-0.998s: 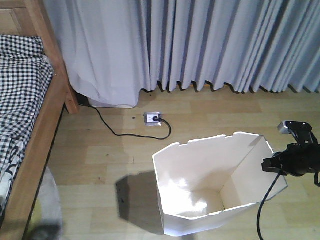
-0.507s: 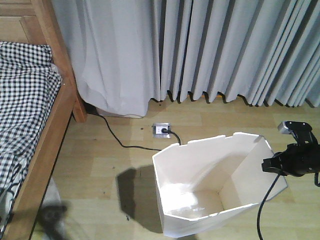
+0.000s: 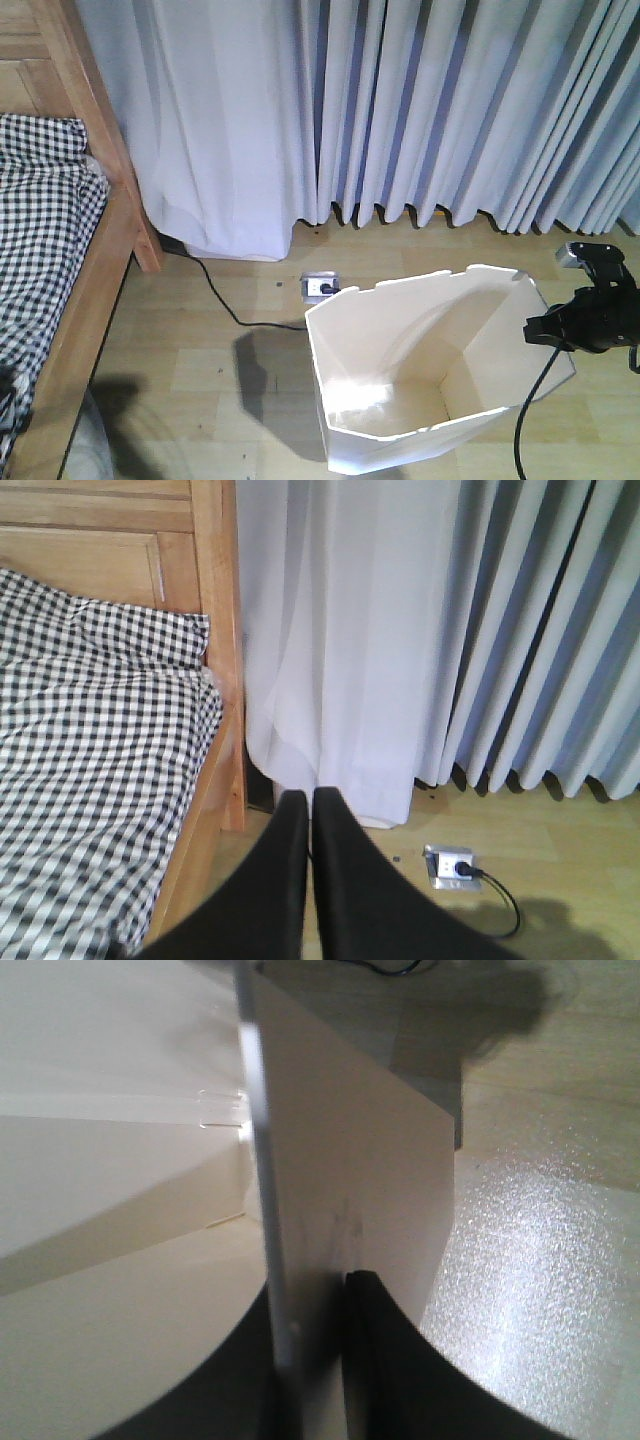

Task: Move trash bin to bedside with robot
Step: 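Drive toward the curtains beside the bed head holding the bin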

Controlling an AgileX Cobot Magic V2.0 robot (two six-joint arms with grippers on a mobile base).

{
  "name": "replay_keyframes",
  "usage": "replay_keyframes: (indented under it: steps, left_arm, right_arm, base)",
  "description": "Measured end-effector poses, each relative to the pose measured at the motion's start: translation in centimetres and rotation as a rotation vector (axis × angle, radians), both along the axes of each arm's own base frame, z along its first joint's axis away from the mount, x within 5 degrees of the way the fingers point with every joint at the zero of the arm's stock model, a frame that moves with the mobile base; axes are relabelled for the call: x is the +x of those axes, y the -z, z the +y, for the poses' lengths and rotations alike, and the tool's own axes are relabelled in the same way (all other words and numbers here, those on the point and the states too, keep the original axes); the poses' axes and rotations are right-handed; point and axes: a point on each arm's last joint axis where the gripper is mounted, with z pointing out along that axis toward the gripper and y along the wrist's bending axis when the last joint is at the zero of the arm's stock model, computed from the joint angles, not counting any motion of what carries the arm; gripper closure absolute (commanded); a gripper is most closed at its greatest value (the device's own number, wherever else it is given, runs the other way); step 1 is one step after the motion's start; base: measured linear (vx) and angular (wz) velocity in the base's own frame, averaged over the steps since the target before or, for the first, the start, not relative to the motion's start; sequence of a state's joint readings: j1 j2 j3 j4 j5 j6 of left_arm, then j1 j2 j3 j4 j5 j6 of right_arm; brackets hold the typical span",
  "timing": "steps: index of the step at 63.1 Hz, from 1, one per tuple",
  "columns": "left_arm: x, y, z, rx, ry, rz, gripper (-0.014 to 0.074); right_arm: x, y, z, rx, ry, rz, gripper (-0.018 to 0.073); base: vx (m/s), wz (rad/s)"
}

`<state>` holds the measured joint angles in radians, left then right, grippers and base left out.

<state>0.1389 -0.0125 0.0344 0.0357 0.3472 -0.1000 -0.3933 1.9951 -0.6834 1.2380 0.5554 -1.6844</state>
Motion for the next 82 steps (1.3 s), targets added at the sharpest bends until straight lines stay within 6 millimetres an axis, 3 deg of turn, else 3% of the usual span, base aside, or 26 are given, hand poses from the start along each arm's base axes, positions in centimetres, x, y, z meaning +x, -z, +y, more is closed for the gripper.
replay_keyframes:
  steps: [82]
  left_arm:
    - [0.0,0.0,0.0,0.0,0.0,0.0,0.0603]
  right_arm:
    - [0.2,0.14,-0.47,-0.043,0.046,-0.004,0.0564]
  base:
    - [0.06,-0.01]
